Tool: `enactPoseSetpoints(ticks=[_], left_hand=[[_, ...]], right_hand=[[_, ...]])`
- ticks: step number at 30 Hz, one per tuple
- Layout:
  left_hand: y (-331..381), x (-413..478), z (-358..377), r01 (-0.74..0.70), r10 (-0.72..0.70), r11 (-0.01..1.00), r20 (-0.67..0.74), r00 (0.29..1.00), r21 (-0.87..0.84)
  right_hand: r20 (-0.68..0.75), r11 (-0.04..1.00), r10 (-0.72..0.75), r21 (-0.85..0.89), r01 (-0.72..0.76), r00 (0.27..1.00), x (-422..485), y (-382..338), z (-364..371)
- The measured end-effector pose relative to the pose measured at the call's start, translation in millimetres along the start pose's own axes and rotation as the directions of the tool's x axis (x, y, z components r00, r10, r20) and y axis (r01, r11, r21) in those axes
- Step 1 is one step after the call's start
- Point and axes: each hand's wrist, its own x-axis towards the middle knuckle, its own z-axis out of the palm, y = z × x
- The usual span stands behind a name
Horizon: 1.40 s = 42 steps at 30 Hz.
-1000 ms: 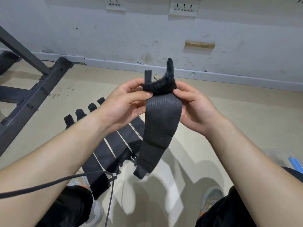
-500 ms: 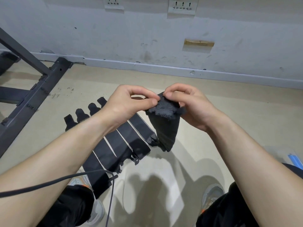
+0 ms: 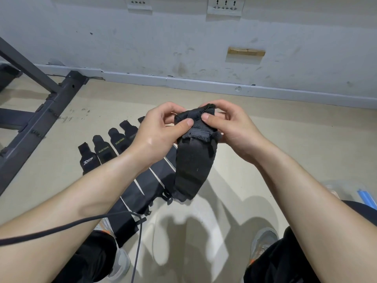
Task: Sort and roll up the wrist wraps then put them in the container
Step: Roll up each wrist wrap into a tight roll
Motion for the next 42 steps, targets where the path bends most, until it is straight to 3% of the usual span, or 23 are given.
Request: enactPoseSetpoints(ticks=[4, 12, 14, 16, 19, 24, 29, 36, 42], left_hand=[[-2, -2, 0, -0.041, 0.042, 0.998, -0.034, 0.999, 0.045], [0, -3, 1, -0.106, 0.107, 0.989, -0.008, 0.994, 0.099], [1, -2, 1, -0.048, 0.048, 0.999, 0.015, 0.999, 0.008], [5, -2, 1, 0.100, -0.082, 0.974, 0.099, 0.992, -0.202], [8, -1, -3, 0.326, -0.220, 0.830, 0.270, 0.937, -0.454], [5, 1, -4, 0.443, -0.306, 0.698, 0.325, 0.895, -0.562], [0, 1, 2, 0.368, -0.317, 0.816, 0.188, 0.930, -0.446], [2, 2, -1, 0.327, -0.286, 0.841, 0.159, 0.945, -0.432], [0, 2, 1, 0.235, -0.210, 0.887, 0.106, 0.972, -0.398]], right_hand=[[0.037, 0.996, 0.076, -0.057, -0.074, 0.996, -2, -4, 3], [0.036, 0.999, -0.047, -0.009, 0.048, 0.998, -1, 6, 2], [0.034, 0.998, -0.057, 0.022, 0.056, 0.998, -1, 7, 1], [0.026, 0.997, -0.063, 0.049, 0.062, 0.998, -1, 7, 1], [0.018, 0.994, -0.087, 0.060, 0.086, 0.996, 0, 8, 2], [-0.029, 0.984, -0.162, -0.080, 0.159, 0.986, 0, 10, 6], [-0.013, 0.956, -0.192, -0.228, 0.184, 0.981, -1, 11, 10], [0.060, 0.998, 0.001, 0.058, -0.004, 0.998, -2, 7, 6], [0.091, 0.989, 0.144, 0.030, -0.147, 0.985, -2, 7, 6]])
